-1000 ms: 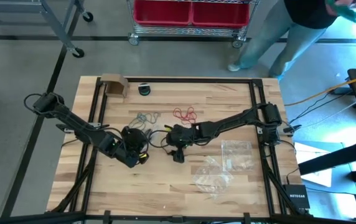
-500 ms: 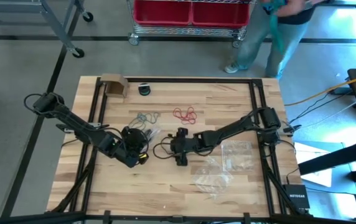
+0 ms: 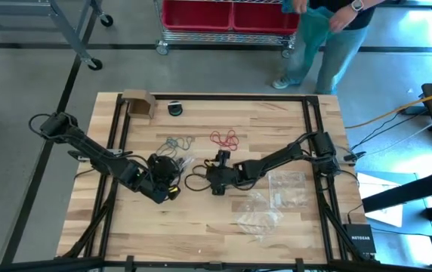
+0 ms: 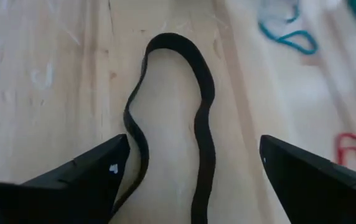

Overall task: Sort rubber bands
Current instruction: Put the black rubber band into the transparent zip bag

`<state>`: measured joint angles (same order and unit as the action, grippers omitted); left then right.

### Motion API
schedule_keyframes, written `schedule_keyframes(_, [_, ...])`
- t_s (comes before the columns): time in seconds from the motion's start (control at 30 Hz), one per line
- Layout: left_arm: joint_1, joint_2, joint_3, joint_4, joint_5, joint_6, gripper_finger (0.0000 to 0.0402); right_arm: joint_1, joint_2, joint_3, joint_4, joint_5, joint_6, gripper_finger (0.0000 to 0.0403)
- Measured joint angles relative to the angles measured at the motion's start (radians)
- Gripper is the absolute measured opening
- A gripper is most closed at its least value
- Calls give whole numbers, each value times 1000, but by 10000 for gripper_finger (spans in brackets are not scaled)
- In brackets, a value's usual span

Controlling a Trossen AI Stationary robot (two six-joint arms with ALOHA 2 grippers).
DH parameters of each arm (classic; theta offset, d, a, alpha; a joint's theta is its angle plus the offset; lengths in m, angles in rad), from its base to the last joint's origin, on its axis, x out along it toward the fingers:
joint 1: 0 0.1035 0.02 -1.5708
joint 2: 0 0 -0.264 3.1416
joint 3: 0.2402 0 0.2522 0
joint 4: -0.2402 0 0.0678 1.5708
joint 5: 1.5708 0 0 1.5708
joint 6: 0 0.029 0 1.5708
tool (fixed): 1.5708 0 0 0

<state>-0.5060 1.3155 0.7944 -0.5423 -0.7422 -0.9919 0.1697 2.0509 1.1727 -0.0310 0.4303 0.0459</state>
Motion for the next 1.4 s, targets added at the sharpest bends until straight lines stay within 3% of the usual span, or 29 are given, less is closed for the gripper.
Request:
schedule_keyframes(0.27, [0,0,0,0,0,0,0,-92,4,2,16,-220,13,356])
schedule_keyframes(0.37, [-1,0,0,0,6,2,0,-107,5,2,12,-302,26,331])
schedule_keyframes(0.5, [-2,0,0,0,6,4,0,-105,5,2,4,-340,29,253])
schedule_keyframes(0.8, [-2,0,0,1,15,9,0,-104,8,0,26,-363,130,19])
schedule_keyframes(1.07, [-5,0,66,-4,178,68,0,-33,-61,-4,20,-345,112,4])
schedule_keyframes(1.23, [-5,0,119,-50,196,107,0,16,-177,-2,27,-339,112,3])
schedule_keyframes(1.4, [5,0,135,-76,196,110,0,58,-295,-1,107,-266,98,2])
